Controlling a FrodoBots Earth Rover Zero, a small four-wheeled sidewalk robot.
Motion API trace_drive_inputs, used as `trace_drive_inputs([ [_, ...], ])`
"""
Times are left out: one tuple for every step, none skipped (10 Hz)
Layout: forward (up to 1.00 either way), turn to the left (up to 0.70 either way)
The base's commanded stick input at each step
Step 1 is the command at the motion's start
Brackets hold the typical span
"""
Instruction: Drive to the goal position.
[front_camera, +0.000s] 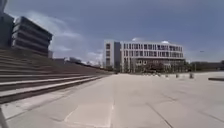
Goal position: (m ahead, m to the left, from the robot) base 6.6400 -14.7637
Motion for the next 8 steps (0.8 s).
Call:
trace_drive_inputs([
  [0.50, 0.00],
  [0.50, 0.00],
  [0.50, 0.00],
  [0.50, 0.00],
  [0.50, 0.00],
  [0.50, 0.00],
  [0.50, 0.00],
  [0.50, 0.00],
])
